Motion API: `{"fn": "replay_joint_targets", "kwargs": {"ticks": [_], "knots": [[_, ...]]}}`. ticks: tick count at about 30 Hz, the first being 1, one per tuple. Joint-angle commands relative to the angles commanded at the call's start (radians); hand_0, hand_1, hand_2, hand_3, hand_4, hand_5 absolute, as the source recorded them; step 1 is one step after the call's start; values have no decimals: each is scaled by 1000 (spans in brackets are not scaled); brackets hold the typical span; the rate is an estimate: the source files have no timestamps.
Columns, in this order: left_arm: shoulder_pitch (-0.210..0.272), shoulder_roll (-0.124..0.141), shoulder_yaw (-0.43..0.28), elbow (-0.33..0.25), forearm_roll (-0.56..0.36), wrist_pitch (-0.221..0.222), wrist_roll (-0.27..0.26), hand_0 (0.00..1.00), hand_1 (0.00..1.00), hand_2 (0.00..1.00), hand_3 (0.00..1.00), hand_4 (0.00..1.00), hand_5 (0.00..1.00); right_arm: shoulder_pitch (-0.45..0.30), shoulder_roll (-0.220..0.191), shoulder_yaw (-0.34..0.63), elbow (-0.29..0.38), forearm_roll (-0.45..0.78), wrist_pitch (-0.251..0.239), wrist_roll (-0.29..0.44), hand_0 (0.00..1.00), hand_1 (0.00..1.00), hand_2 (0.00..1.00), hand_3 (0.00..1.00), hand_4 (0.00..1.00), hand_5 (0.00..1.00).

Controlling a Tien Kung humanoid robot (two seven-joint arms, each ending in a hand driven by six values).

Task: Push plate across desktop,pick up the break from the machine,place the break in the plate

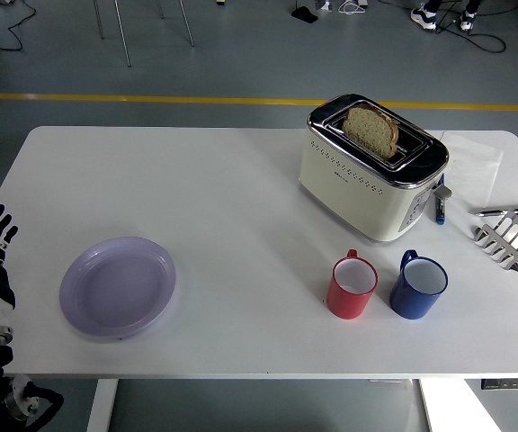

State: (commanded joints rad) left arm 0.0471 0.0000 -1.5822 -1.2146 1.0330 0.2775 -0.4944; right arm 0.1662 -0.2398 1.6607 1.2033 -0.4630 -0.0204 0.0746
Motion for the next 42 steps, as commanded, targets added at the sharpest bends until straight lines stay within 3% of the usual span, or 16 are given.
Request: {"fn": "replay_joint_targets", "kwargs": {"ticks": [14, 30, 42], "knots": [[-15, 0, 14, 103, -36, -35, -6, 859, 896, 955, 909, 617, 998, 3, -2, -9, -3, 0, 0, 1, 703, 644, 657, 627, 485, 508], [-23, 0, 40, 225, 84, -67, -3, 850, 887, 941, 898, 618, 998, -21, 1, -12, -5, 0, 0, 2, 704, 644, 657, 626, 485, 509], [-45, 2, 57, 256, 107, -87, 11, 843, 883, 934, 889, 621, 998, -21, 4, -15, -5, 0, 1, 3, 704, 644, 658, 626, 486, 506]]}}
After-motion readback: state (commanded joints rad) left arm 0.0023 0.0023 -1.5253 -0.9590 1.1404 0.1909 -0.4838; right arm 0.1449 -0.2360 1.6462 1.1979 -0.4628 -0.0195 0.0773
